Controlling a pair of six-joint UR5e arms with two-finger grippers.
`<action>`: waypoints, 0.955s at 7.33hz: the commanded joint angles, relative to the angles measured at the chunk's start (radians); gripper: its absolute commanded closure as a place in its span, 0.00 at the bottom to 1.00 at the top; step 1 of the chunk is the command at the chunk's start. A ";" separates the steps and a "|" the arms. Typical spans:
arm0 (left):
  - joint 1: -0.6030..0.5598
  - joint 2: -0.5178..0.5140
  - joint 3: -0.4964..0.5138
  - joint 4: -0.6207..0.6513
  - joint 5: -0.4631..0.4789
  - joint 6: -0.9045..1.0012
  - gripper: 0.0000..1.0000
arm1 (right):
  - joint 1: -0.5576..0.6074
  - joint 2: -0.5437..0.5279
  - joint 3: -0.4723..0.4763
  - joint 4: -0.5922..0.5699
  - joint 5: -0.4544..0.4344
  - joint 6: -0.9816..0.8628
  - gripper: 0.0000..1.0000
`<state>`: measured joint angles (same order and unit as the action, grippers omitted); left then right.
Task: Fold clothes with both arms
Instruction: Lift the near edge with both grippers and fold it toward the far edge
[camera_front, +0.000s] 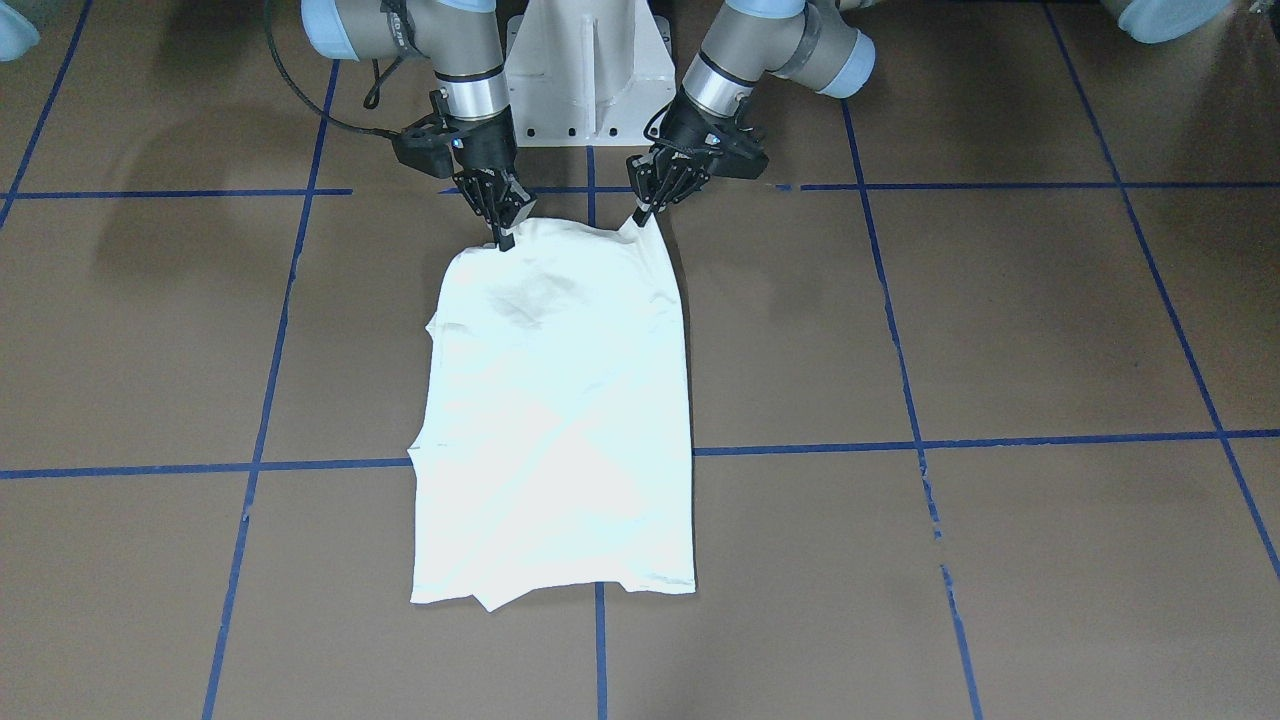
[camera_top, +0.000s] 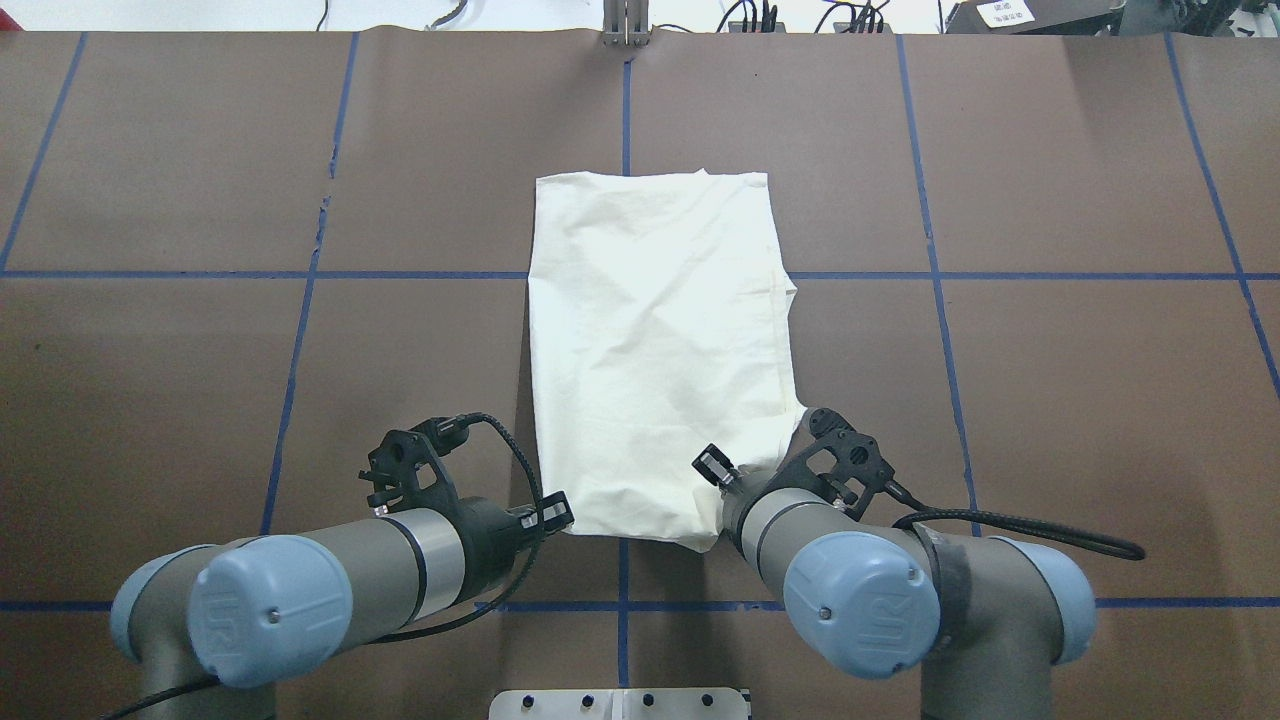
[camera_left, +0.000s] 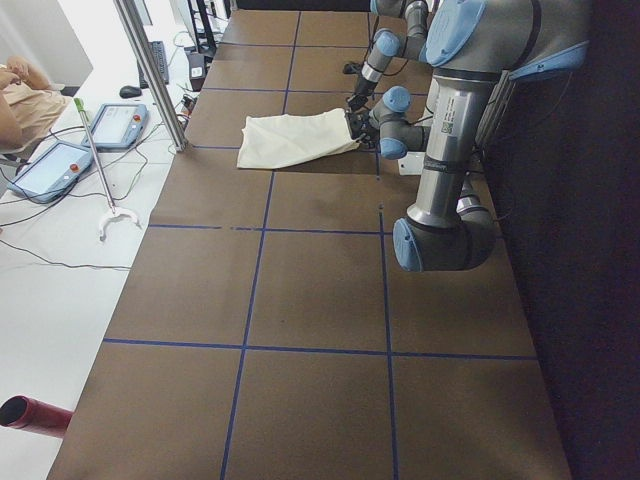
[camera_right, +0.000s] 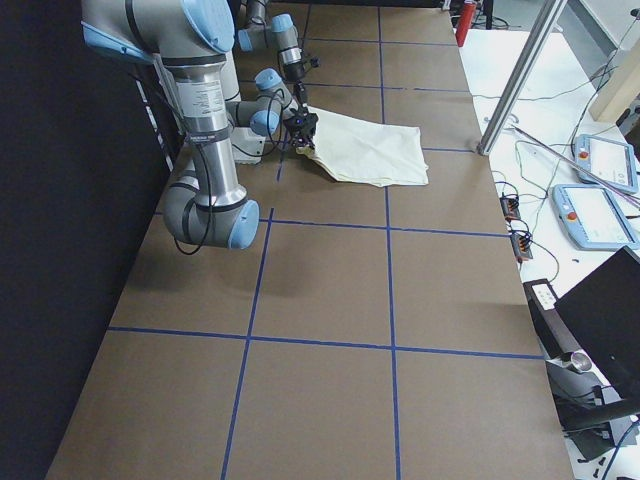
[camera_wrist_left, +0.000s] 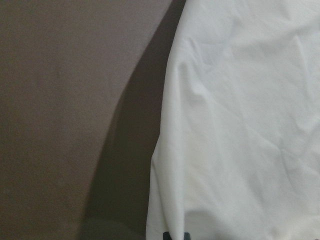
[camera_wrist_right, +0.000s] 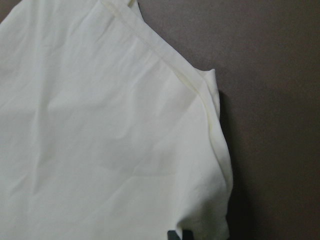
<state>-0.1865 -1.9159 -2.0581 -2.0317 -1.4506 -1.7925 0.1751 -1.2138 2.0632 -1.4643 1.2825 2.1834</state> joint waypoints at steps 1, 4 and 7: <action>0.004 -0.006 -0.246 0.256 -0.030 -0.008 1.00 | -0.060 -0.013 0.236 -0.187 0.004 0.015 1.00; 0.007 -0.029 -0.326 0.410 -0.089 0.008 1.00 | -0.097 0.034 0.303 -0.304 0.003 0.032 1.00; -0.173 -0.095 -0.184 0.404 -0.143 0.183 1.00 | 0.091 0.178 0.091 -0.294 0.044 -0.026 1.00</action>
<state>-0.2817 -1.9845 -2.3084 -1.6246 -1.5589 -1.6732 0.1943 -1.0862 2.2248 -1.7595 1.3021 2.1859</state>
